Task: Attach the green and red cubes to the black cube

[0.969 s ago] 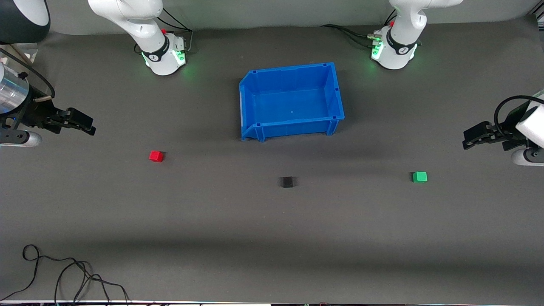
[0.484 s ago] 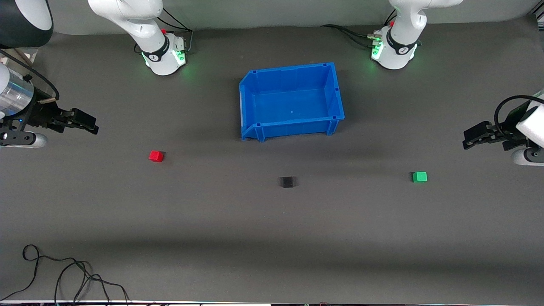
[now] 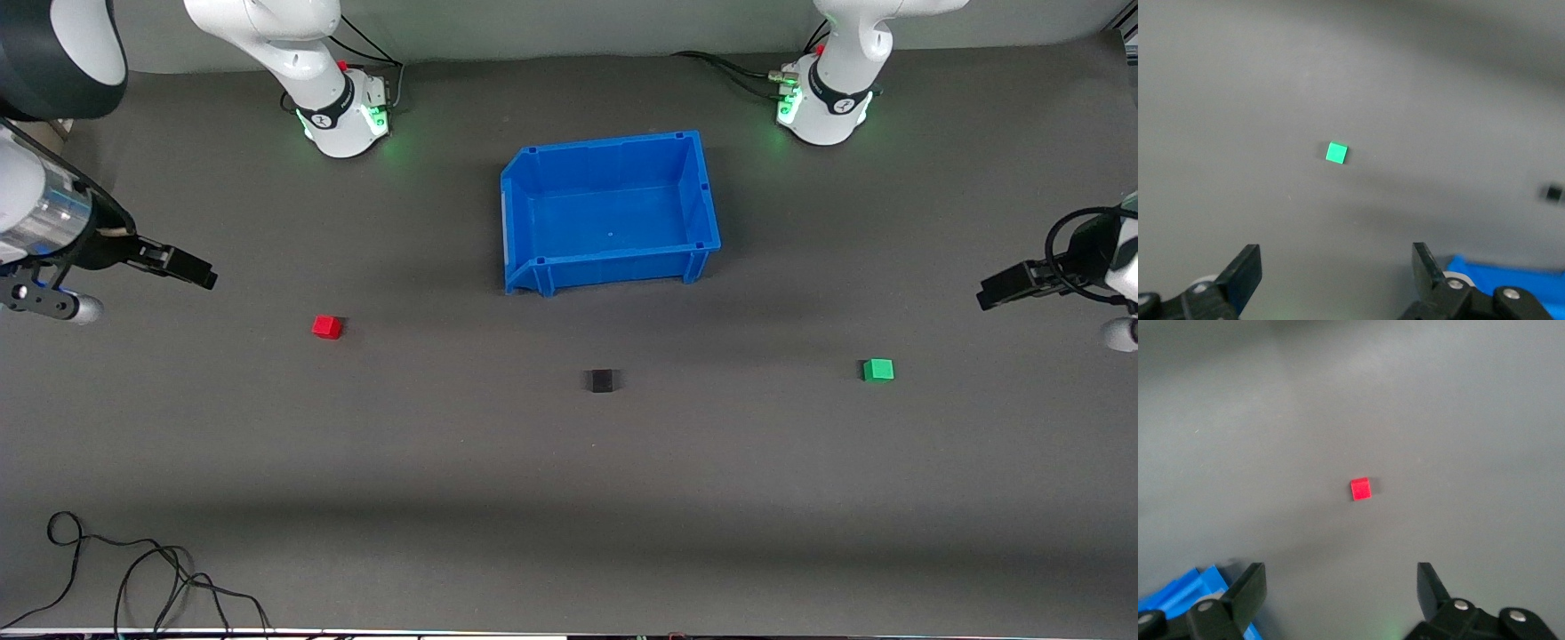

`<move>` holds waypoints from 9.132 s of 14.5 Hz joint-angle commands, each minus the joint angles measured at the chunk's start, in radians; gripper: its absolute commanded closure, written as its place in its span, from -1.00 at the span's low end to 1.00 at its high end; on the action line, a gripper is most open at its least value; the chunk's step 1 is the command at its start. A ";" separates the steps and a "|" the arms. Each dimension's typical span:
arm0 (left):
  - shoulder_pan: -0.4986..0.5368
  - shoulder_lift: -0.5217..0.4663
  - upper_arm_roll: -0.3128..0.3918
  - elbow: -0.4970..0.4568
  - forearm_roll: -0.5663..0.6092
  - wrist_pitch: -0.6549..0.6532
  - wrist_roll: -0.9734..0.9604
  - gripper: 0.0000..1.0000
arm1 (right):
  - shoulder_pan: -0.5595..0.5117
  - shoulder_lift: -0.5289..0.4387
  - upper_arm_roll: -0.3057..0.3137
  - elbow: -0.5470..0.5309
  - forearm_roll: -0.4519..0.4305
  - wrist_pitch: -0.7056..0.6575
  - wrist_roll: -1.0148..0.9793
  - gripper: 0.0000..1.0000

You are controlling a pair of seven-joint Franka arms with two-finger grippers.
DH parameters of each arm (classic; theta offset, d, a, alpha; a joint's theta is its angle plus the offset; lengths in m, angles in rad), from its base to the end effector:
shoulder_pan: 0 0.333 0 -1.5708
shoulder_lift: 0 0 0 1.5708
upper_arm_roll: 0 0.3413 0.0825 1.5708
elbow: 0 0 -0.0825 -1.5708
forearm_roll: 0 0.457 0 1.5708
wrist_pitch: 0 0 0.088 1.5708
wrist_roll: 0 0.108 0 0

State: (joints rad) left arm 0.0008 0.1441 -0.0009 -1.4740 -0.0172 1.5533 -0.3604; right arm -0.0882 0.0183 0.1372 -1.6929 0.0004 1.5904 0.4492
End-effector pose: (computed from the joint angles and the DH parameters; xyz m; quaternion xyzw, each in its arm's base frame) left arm 0.6719 -0.0019 0.6063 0.9832 0.1792 -0.0334 0.0027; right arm 0.6264 0.0301 0.5728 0.9783 -0.1984 -0.0588 0.0135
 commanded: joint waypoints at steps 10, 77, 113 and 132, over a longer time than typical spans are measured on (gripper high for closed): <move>0.157 0.074 -0.001 -0.060 -0.279 0.014 -0.905 -1.00 | 0.022 0.114 -0.007 -0.139 -0.028 0.181 0.483 -0.99; -0.553 0.578 -0.008 -0.241 -0.860 1.091 -1.069 0.98 | 0.436 0.925 0.257 0.458 -0.304 0.612 1.914 0.61; -0.431 0.507 0.078 -0.213 -0.651 0.865 -1.076 -1.00 | 0.397 0.599 0.213 0.149 -0.367 0.689 1.806 -1.00; 0.002 0.063 0.061 -0.154 -0.024 0.139 0.300 -1.00 | 0.102 -0.047 0.040 -0.177 0.044 0.361 0.428 -1.00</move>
State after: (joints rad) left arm 0.0344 0.2530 0.0683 -1.6316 -0.0947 1.7011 -0.1683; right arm 0.0108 0.0381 0.2333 -1.8469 -0.0566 1.9793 1.0272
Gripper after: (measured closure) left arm 0.000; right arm 0.000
